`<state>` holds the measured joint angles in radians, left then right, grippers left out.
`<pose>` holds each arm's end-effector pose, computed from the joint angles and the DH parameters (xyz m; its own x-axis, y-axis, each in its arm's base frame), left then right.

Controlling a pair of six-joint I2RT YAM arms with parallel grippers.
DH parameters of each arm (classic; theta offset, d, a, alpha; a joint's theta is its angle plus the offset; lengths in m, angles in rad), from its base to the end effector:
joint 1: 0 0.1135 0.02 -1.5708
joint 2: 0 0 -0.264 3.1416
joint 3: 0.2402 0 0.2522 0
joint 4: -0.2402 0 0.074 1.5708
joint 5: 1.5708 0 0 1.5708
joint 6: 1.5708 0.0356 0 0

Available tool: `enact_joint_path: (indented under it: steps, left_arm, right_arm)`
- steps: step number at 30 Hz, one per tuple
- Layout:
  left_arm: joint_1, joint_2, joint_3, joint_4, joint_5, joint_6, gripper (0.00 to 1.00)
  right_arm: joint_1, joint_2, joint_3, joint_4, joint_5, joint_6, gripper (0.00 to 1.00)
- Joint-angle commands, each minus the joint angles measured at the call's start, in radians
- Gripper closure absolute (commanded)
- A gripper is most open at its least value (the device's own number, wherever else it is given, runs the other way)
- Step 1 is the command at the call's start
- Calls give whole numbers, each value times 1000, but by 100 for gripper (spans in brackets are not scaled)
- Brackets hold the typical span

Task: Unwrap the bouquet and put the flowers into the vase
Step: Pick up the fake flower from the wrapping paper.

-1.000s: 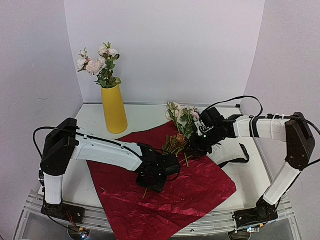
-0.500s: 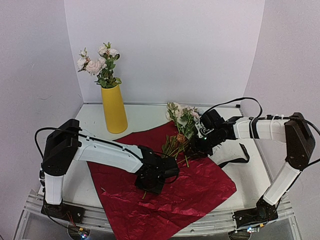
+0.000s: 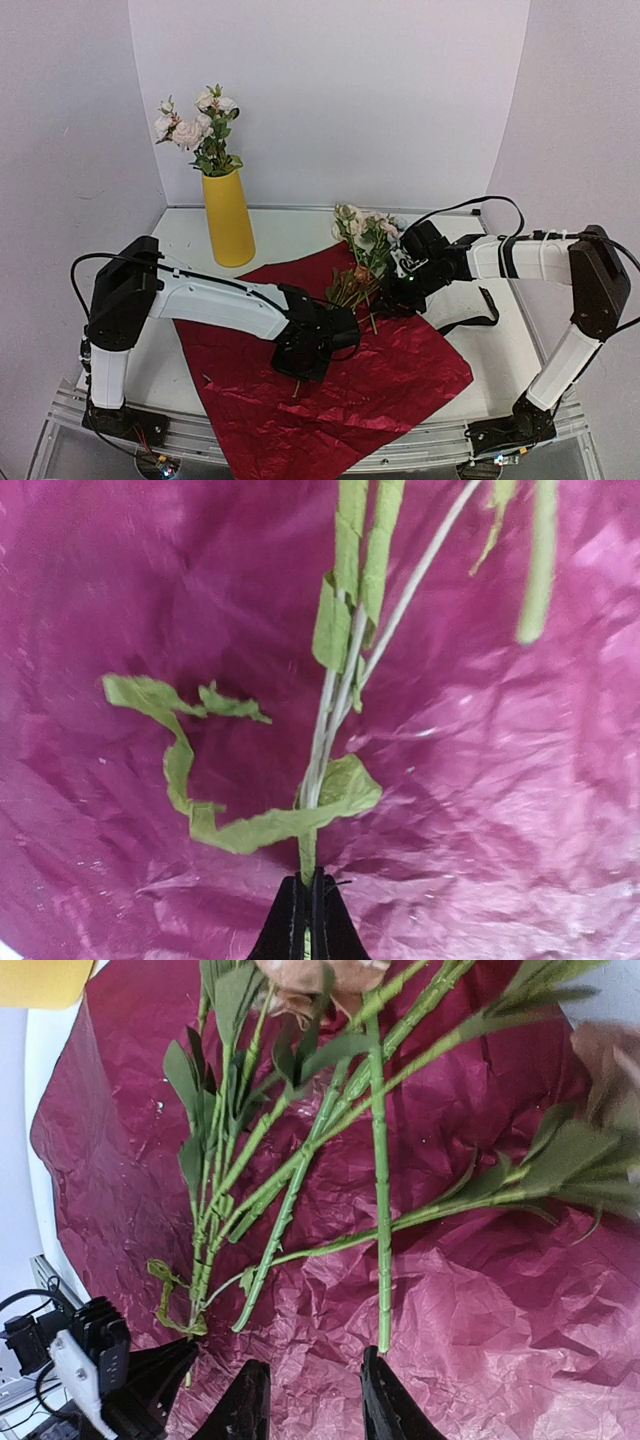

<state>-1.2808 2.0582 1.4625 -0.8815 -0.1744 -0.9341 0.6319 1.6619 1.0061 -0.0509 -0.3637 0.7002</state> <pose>0.1175 -0.3722 0.1504 -0.9243 0.3283 -0.1945 0.3294 0.9438 0.0276 0.2800 0.2207 0.2049 -0.8971 0.0897 -0.4327 -0.2515 0.7016 0.6667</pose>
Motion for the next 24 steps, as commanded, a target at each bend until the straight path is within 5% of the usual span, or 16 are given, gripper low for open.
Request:
enact_joint_path:
  steps: [1, 24]
  left_arm:
    - [3, -36, 122, -72, -21, 33, 100]
    - [3, -199, 220, -75, 204, -22, 100]
  right_arm:
    - [3, -32, 5, -24, -28, 6, 67]
    - [13, -105, 97, -24, -28, 62, 64]
